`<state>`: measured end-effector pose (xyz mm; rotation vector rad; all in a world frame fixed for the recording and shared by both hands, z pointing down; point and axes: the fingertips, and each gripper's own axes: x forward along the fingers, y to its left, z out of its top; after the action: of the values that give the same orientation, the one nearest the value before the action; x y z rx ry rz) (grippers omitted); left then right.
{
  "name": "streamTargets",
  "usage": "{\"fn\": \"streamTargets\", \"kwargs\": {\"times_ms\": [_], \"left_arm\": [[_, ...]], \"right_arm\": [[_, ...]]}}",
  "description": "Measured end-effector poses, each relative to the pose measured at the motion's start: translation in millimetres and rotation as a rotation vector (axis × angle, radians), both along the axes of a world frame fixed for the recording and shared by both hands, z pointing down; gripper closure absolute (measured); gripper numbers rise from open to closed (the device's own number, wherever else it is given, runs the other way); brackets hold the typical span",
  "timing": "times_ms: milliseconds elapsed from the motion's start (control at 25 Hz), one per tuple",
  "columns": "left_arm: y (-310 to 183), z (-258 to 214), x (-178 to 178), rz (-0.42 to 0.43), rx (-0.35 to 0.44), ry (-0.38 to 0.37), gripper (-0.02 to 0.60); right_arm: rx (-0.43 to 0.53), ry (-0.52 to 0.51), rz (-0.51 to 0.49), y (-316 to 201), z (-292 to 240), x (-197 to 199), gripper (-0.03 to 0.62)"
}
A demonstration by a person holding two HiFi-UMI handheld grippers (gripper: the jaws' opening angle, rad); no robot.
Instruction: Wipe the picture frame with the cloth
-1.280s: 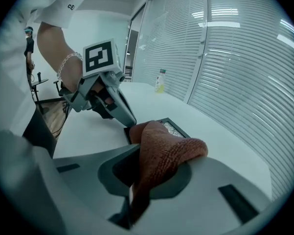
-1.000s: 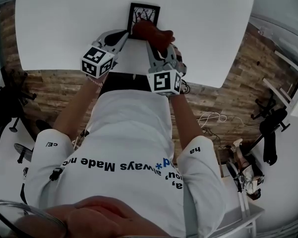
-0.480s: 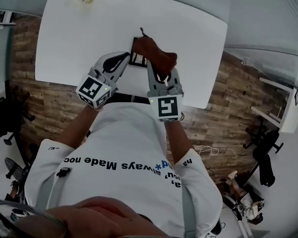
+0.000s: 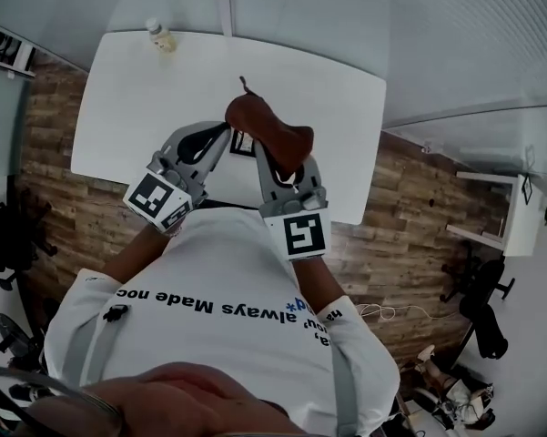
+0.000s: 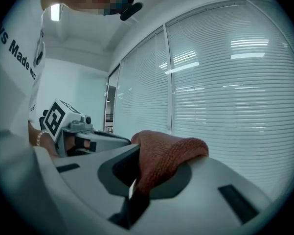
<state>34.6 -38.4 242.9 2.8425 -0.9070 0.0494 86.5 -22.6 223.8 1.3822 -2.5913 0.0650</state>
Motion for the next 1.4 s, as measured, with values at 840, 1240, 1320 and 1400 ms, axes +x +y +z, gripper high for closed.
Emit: {"fn": "streamTargets", "kwargs": {"times_ms": [840, 1240, 1320, 1400], "left_arm": [[16, -43, 12, 0.036, 0.061, 0.022, 0.580], [9, -42, 12, 0.037, 0.055, 0.024, 0.580], [8, -42, 12, 0.036, 0.056, 0.024, 0.580], [7, -42, 11, 0.034, 0.055, 0.025, 0.580]], "right_arm": [[0.058, -0.073, -0.039, 14, -46, -3, 0.563], [0.055, -0.060, -0.049, 4, -46, -2, 0.563], [0.054, -0.058, -0.049, 3, -46, -1, 0.563], [0.058, -0.062, -0.048, 2, -48, -1, 0.563]]}}
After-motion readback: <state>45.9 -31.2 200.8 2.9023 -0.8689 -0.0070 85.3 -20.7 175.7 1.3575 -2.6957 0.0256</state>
